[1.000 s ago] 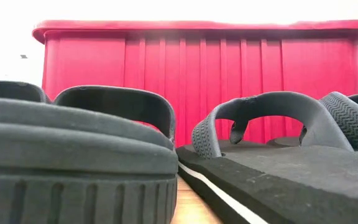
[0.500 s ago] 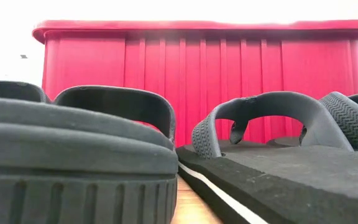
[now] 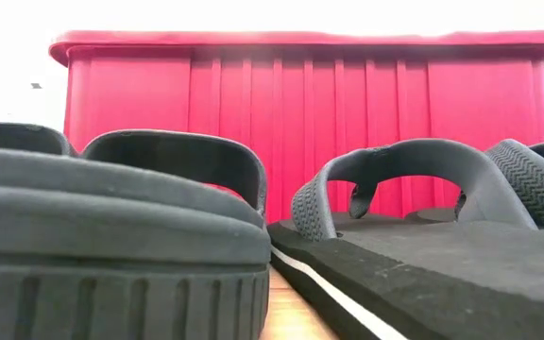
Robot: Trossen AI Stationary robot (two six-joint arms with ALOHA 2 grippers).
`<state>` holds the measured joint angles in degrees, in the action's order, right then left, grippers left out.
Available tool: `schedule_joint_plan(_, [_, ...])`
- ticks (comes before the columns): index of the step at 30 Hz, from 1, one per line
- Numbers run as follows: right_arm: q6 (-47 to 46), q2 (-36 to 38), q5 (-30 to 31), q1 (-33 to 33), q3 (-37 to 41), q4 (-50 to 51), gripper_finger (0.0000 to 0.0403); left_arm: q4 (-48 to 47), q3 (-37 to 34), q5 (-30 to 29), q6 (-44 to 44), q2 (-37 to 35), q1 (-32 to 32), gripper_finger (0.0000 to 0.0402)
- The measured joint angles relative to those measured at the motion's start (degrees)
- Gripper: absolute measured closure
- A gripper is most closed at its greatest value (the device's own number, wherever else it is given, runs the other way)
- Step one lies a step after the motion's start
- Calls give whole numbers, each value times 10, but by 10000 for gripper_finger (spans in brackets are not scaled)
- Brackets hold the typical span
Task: Pick and place slides into bin
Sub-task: Put the black slide into the red bin
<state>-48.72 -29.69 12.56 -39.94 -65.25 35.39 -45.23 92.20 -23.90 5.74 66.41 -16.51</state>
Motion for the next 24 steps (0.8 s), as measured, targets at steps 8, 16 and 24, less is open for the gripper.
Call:
schedule_joint_plan(8, [151,-22,167,0,-69,-4,401,0,0,0,0,0,0,393])
schedule_joint_plan(16, [326,-85,301,0,-152,-11,401,0,0,10,0,0,0,396])
schedule_joint_plan(24, [432,-163,326,14,-216,-67,401,0,0,11,0,0,0,398])
